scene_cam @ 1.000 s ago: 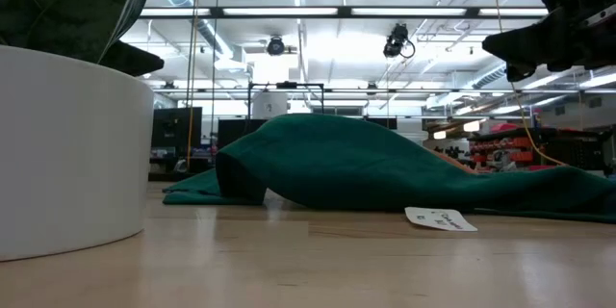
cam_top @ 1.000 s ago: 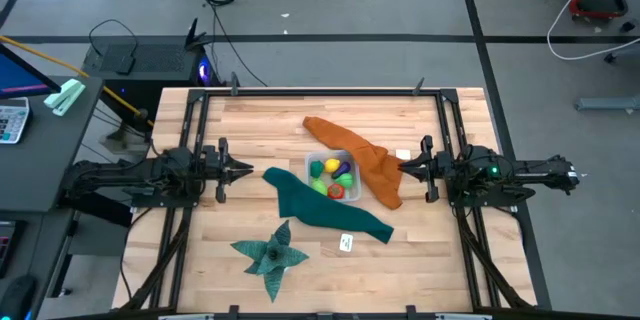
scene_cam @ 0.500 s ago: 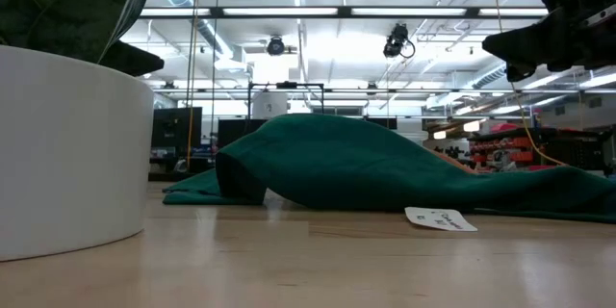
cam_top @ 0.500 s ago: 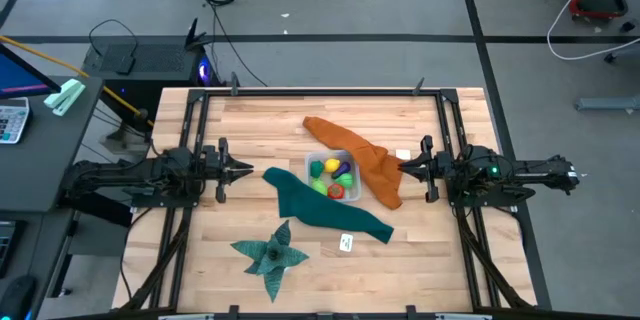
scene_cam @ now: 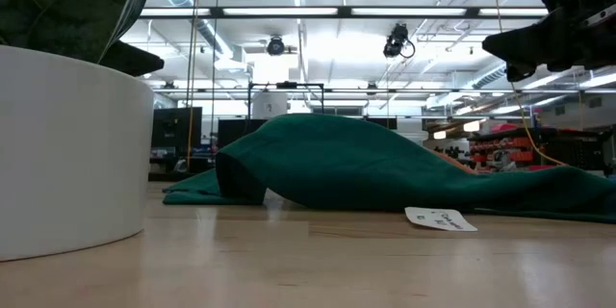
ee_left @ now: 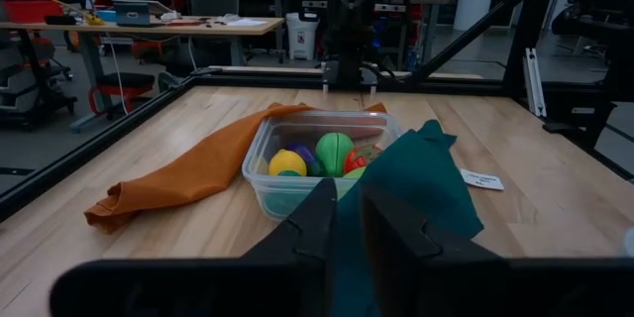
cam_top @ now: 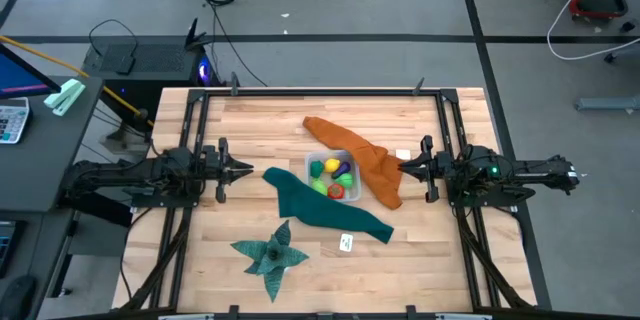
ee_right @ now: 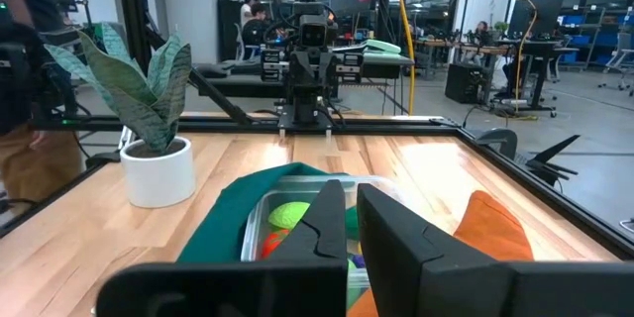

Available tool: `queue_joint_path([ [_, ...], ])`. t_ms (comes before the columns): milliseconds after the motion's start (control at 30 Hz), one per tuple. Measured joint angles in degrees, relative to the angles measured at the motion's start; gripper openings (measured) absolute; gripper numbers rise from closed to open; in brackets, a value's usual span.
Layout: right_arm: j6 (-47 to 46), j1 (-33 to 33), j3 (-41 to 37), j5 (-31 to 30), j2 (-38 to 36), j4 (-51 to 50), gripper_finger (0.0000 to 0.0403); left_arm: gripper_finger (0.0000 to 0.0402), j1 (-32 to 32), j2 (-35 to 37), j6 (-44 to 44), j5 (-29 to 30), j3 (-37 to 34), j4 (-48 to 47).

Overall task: Pick and placing Produce into tupperware
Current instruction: Return to Home Position

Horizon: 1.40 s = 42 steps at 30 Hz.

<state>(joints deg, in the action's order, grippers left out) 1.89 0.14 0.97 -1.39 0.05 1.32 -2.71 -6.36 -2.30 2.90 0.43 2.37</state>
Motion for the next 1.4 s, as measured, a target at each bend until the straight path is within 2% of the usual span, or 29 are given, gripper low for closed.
queue_joint_path([
  [467, 0.0, 0.0, 0.0, 0.0, 0.0, 0.0, 0.0000, 0.0048, 0.0, 0.0, 0.0, 0.0, 0.0, 0.0],
  [833, 0.0, 0.0, 0.0, 0.0, 0.0, 0.0, 0.0000, 0.0059, 0.0, 0.0, 0.0, 0.0, 0.0, 0.0],
  [1133, 0.0, 0.0, 0.0, 0.0, 0.0, 0.0, 0.0000, 0.0048, 0.0, 0.0, 0.0, 0.0, 0.0, 0.0],
  [1400, 0.0, 0.0, 0.0, 0.0, 0.0, 0.0, 0.0000, 0.0057, 0.0, 0.0, 0.0, 0.0, 0.0, 0.0],
])
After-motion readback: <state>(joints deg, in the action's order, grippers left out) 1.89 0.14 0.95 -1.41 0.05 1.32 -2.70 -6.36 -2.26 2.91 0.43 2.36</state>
